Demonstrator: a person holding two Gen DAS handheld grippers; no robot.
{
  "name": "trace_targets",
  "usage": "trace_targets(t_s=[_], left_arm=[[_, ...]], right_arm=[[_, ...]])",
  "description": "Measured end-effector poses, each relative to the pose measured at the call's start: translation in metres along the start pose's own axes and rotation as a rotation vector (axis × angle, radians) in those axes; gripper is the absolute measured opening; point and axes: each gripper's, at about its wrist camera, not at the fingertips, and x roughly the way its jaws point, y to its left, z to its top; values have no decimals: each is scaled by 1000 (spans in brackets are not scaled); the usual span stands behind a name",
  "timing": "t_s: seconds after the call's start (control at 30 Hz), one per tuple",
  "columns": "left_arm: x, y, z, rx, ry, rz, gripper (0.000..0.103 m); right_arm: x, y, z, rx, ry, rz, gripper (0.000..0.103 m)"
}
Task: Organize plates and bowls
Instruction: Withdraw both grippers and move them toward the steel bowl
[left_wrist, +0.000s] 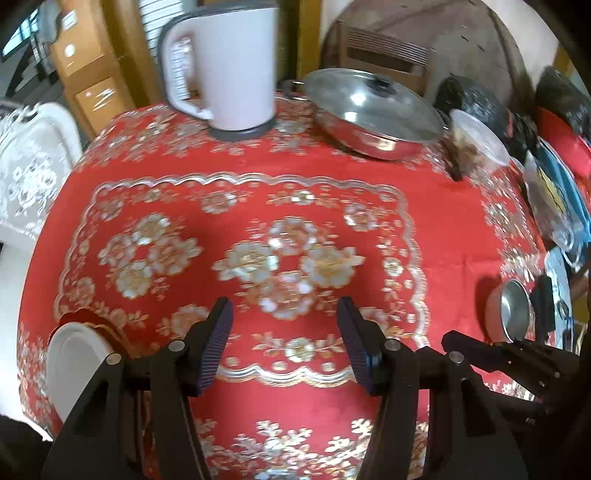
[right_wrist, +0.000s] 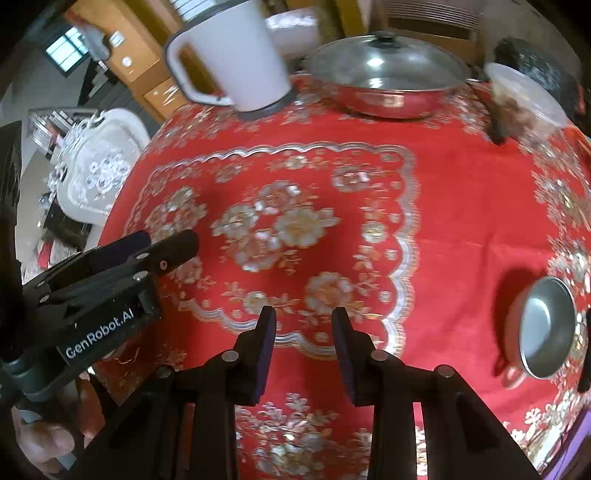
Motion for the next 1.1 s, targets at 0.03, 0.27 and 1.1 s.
trace_targets(t_s=[0.03,0.27,1.1], left_arm=[[1,-6,1,11,-2,-5,57],[10,-54,6,78,6,-39,57],[27,-142,11,197,4,-119,57]], right_arm=[[-1,-5,-1,10,-2,-6,33],[-14,-49,-9,87,-22,-40,37],[-39,-133,-18,210,-53,-102,39]])
